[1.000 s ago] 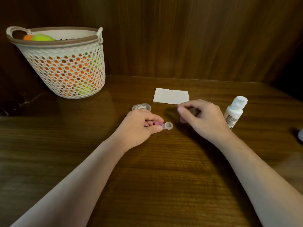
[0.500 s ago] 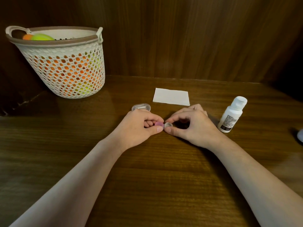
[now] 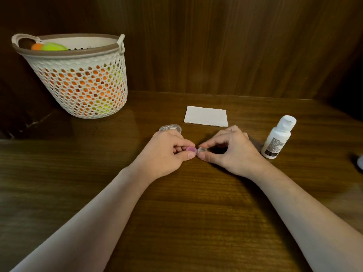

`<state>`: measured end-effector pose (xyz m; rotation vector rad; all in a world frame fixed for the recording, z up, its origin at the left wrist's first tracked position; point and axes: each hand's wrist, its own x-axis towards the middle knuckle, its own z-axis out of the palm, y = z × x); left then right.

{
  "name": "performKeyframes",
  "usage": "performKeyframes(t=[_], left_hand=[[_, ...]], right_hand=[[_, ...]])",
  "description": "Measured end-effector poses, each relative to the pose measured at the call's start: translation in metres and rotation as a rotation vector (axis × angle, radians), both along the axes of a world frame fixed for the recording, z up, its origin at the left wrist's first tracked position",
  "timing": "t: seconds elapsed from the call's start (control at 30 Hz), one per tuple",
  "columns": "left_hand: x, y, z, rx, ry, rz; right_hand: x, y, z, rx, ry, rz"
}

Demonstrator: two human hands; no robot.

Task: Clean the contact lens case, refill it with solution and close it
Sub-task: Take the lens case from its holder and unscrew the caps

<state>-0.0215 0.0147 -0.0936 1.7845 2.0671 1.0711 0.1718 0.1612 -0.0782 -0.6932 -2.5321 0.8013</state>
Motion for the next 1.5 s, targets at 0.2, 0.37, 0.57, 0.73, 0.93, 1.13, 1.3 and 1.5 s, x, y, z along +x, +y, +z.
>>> performKeyframes(t=[0.2, 0.37, 0.57, 0.73, 0.93, 1.13, 1.3, 1.5], left_hand=[[0.006, 0.0, -0.001, -0.003, 0.005, 0.056], [0.011, -0.001, -0.002, 0.024, 0.04, 0.092], [0.012, -0.002, -0.002, 0.029, -0.037, 0.132], [0.008, -0.003, 0.001, 0.003, -0.051, 0.093], [0.007, -0.005, 0.005, -0.012, -0.141, 0.004], [0.008, -0.003, 0.003, -0.009, -0.146, 0.052], [0.009, 0.001, 0.0, -0.014, -0.115, 0.07], [0.01, 0.001, 0.0, -0.006, -0.109, 0.074]], right_hand=[[0.0, 0.001, -0.001, -0.027, 0.028, -0.001], [-0.001, -0.001, -0.001, -0.037, 0.038, -0.001], [-0.001, -0.003, -0.001, -0.034, 0.039, -0.007], [0.0, -0.004, 0.0, -0.015, 0.034, -0.013], [-0.001, -0.002, -0.001, -0.001, 0.018, -0.011], [-0.002, 0.0, -0.003, -0.006, 0.014, -0.003], [-0.002, 0.001, -0.003, -0.002, 0.023, 0.002], [-0.002, 0.002, -0.004, 0.005, 0.038, 0.006]])
